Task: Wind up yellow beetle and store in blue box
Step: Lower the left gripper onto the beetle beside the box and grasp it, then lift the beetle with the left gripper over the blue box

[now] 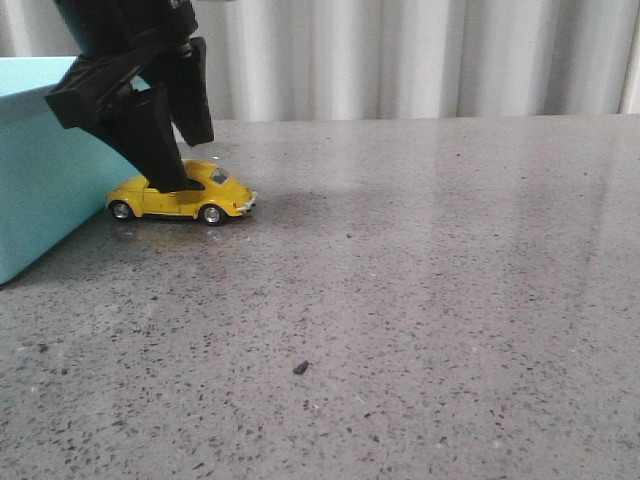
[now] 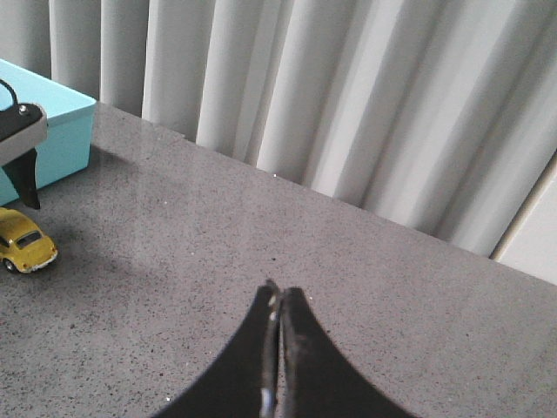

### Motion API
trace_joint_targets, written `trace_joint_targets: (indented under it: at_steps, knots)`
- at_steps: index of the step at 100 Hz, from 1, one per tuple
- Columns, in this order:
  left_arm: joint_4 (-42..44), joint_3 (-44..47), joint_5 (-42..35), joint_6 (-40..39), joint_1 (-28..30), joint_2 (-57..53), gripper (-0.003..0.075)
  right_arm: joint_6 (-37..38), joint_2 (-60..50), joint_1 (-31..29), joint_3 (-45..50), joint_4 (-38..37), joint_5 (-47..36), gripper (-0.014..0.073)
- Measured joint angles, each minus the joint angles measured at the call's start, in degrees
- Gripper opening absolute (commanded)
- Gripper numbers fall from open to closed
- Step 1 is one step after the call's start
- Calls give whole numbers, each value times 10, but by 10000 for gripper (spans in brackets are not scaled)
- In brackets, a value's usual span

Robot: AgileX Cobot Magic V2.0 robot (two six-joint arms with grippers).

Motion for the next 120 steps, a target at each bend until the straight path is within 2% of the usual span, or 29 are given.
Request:
trace_joint_targets:
  at_steps: [60, 72, 91, 98, 108, 120]
  knots:
    - [-18, 1, -10, 0, 11, 40, 446, 0, 0, 0, 0, -2, -9, -53]
    - [-26, 1, -10, 0, 11, 41, 351, 0, 0, 0, 0, -2, -9, -53]
    - [-40, 1, -8, 0, 11, 41, 115, 0, 0, 0, 0, -2, -9, -53]
    - [-42, 1, -7, 0, 11, 41, 51, 0, 0, 0, 0, -2, -9, -53]
    - [-51, -4, 6, 0, 11, 41, 8, 0, 0, 0, 0, -2, -12, -53]
    - [-65, -37, 27, 0, 3, 43, 8, 0, 0, 0, 0, -2, -13, -53]
